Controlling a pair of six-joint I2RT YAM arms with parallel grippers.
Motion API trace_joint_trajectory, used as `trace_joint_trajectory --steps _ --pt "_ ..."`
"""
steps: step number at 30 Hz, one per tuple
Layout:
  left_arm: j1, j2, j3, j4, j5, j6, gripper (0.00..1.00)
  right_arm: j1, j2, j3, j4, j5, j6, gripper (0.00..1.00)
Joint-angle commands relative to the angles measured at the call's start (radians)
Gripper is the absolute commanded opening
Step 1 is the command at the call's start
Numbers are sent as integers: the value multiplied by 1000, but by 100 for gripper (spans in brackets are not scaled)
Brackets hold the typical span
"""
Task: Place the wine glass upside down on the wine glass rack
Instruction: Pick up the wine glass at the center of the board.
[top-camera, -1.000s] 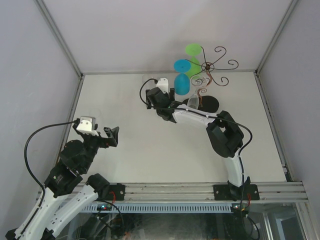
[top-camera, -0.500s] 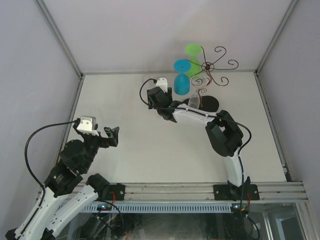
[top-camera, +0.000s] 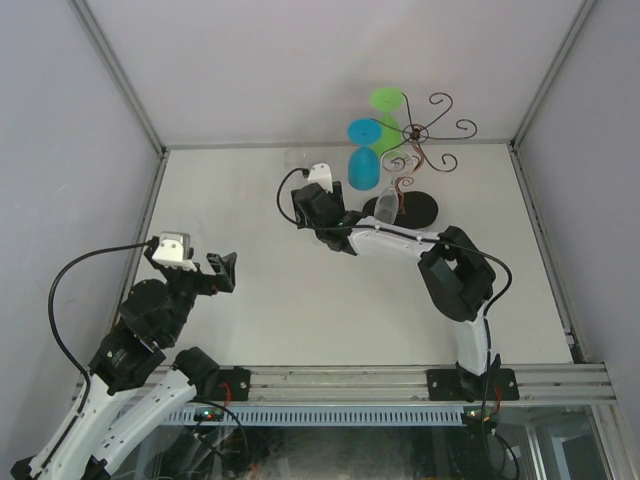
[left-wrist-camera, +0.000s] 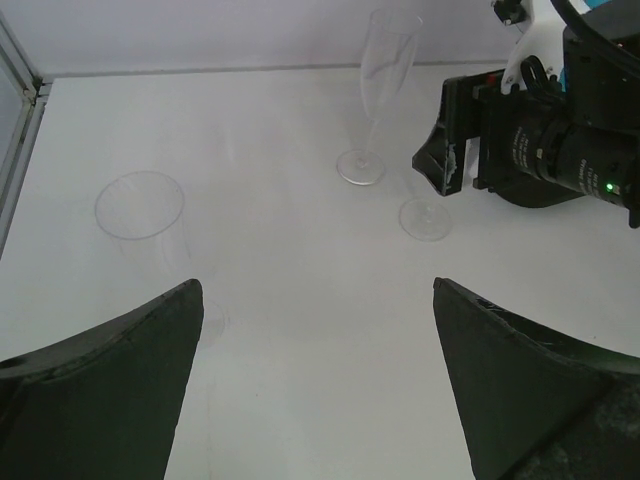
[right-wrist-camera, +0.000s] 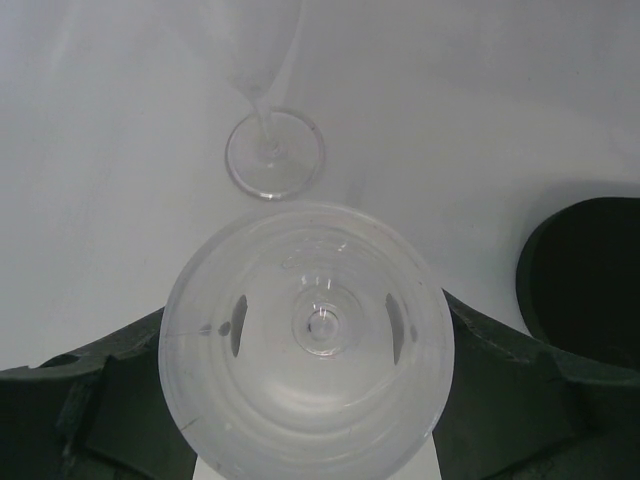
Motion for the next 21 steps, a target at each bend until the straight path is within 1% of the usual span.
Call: trace_joint_trajectory --steps 1,5,8,10,14,17,21 --pt "7 -9 -19 40 -22 -4 100 50 -142 -47 57 44 -33 37" --pt "7 -3 -18 30 -61 -12 100 96 -207 -101 47 45 -40 36" --pt "7 -7 -21 35 -68 -13 100 132 -266 -128 8 37 -37 34" --pt "8 -6 -23 34 -74 -14 100 154 -316 -159 -8 23 -25 31" --pt "8 0 -4 15 -74 -42 100 206 -410 -225 -67 -25 10 31" --pt "8 -14 2 17 -41 -69 100 259 -477 -286 -76 -18 19 29" --pt "7 -17 3 20 31 -116 100 340 -553 -345 -82 36 42 27"
